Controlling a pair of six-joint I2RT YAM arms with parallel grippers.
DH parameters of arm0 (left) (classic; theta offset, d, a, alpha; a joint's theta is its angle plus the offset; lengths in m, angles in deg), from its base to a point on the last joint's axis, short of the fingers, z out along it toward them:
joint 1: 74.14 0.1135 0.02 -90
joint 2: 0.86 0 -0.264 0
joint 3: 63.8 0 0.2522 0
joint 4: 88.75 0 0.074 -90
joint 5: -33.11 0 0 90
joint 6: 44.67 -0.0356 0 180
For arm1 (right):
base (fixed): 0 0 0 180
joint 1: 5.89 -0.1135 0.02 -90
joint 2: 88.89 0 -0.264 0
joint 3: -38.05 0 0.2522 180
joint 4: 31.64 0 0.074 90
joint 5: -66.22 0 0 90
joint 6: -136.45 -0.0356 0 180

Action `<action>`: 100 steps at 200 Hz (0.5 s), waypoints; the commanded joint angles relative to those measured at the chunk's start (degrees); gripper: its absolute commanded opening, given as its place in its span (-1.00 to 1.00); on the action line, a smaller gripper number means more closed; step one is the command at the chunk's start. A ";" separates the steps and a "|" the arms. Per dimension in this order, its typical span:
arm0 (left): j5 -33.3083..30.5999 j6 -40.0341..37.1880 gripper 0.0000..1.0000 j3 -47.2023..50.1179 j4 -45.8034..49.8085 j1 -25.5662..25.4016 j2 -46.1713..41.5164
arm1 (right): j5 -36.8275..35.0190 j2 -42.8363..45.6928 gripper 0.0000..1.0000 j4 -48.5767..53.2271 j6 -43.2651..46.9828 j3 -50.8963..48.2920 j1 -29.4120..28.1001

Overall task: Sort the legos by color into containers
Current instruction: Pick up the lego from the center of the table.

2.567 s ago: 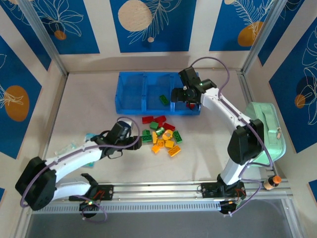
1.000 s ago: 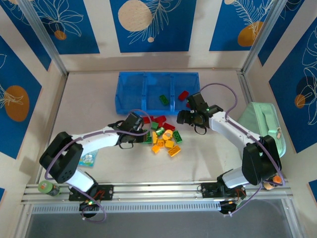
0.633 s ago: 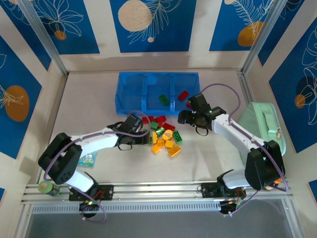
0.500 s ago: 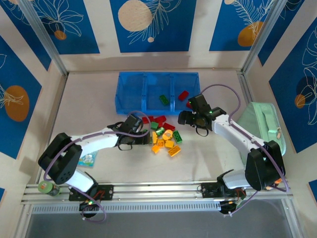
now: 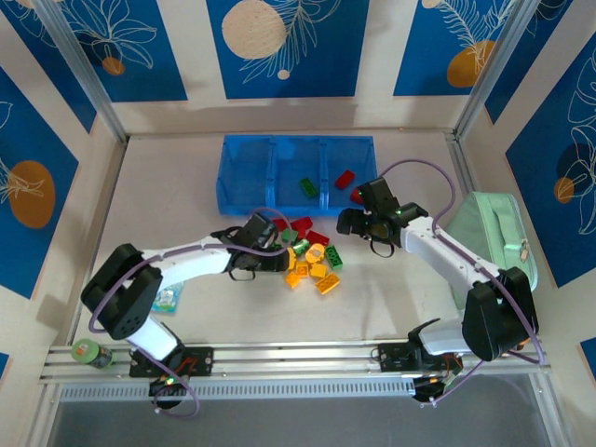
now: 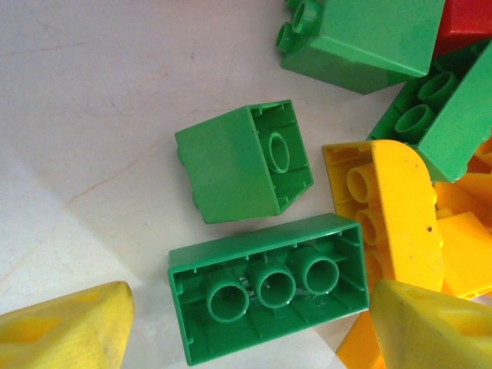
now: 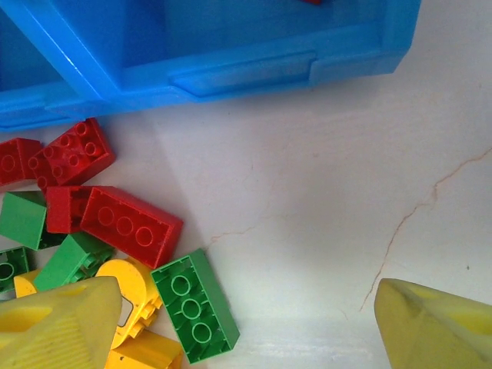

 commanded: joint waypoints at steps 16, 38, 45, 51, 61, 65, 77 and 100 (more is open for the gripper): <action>-0.49 -0.66 0.60 -2.35 1.65 -0.76 2.20 | 0.23 2.28 0.72 0.05 -0.97 -1.30 0.56; -0.49 -0.70 0.60 -3.23 1.89 -1.30 2.79 | 0.51 2.57 0.72 -0.27 -1.01 -1.98 0.98; -0.57 -0.66 0.60 -3.50 2.02 -1.41 3.14 | 0.48 2.66 0.72 -0.39 -1.05 -2.13 1.07; -0.67 -0.72 0.60 -3.80 2.19 -1.54 3.38 | 0.63 2.65 0.72 -0.41 -1.05 -2.26 1.13; -0.87 -0.73 0.60 -4.17 2.53 -1.73 3.84 | 0.64 2.75 0.72 -0.41 -1.06 -2.43 1.18; -0.92 -0.74 0.60 -4.30 2.68 -1.81 4.04 | 0.64 2.85 0.72 -0.45 -0.99 -2.52 1.26; -1.17 -0.79 0.60 -4.65 2.98 -1.83 4.61 | 0.65 2.95 0.72 -0.58 -1.10 -2.83 1.35; -2.06 -0.71 0.60 -5.10 3.80 -1.99 5.69 | 0.83 3.47 0.72 -0.75 -1.07 -3.32 1.77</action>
